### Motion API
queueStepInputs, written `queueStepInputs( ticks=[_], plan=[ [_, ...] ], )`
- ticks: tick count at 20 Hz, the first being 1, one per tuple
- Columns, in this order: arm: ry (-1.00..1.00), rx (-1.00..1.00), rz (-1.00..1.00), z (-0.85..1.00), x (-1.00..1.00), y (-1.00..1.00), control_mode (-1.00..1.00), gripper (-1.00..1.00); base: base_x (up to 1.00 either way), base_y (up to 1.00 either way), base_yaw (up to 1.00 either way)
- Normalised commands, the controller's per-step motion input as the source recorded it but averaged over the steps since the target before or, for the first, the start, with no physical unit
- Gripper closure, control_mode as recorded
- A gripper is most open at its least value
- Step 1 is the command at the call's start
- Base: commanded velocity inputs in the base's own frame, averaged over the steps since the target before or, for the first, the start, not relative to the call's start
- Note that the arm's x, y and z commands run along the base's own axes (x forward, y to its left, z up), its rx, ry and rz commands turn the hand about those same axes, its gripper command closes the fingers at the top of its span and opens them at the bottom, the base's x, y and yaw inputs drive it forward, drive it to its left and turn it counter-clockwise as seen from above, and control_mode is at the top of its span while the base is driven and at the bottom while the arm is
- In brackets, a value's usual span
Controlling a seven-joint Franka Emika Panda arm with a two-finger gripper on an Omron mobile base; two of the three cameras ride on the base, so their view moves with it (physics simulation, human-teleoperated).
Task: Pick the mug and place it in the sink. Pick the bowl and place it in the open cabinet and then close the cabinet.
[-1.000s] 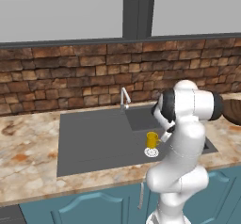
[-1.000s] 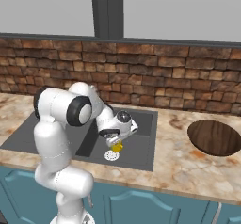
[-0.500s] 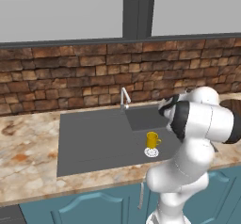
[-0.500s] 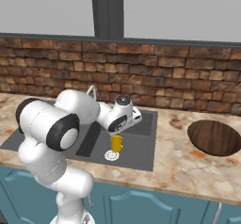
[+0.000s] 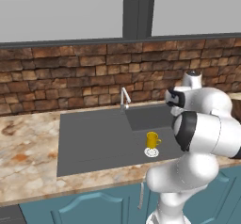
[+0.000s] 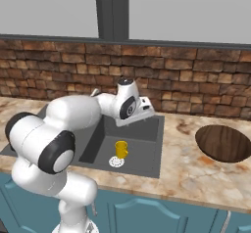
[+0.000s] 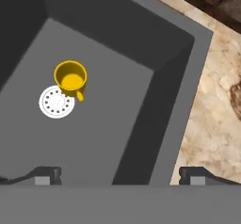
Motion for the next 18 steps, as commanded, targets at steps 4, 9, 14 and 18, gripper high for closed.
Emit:
queueStepInputs(
  ticks=[4,9,14,18],
  plan=[
    [0.06,0.00,-0.17,0.25,-0.26,-0.36,-1.00,-1.00,0.00,0.00,0.00],
    [0.00,0.00,-0.02,0.14,-0.35,-0.44,-1.00,-1.00,0.00,0.00,0.00],
    [0.00,0.00,-0.03,0.03,-0.16,-0.49,-1.00,-1.00,0.00,0.00,0.00],
    [0.00,0.00,-0.27,0.04,-0.13,-0.28,-1.00,-1.00,0.00,0.00,0.00]
  ],
)
